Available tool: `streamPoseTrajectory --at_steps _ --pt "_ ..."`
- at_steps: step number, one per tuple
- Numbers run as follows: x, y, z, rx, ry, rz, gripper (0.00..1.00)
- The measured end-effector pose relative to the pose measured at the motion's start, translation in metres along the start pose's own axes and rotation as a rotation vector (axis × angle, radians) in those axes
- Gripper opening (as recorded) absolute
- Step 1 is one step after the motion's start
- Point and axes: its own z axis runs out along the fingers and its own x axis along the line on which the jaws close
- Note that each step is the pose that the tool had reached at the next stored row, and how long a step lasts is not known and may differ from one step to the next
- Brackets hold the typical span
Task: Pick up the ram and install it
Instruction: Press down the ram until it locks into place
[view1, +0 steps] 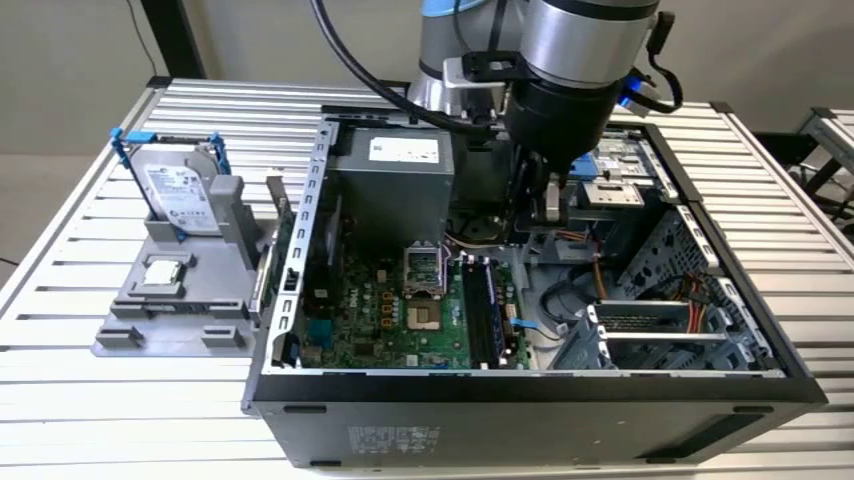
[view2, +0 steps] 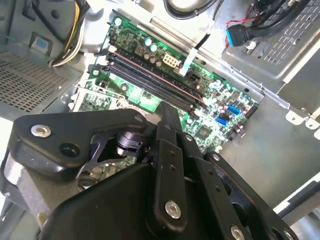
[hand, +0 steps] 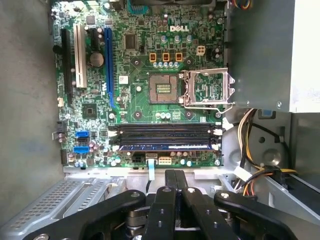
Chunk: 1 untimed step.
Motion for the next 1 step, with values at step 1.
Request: streamPoseTrajectory --at_steps 1 --pt "0.0000 0.0000 0.0000 0.0000 0.0000 0.000 0.00"
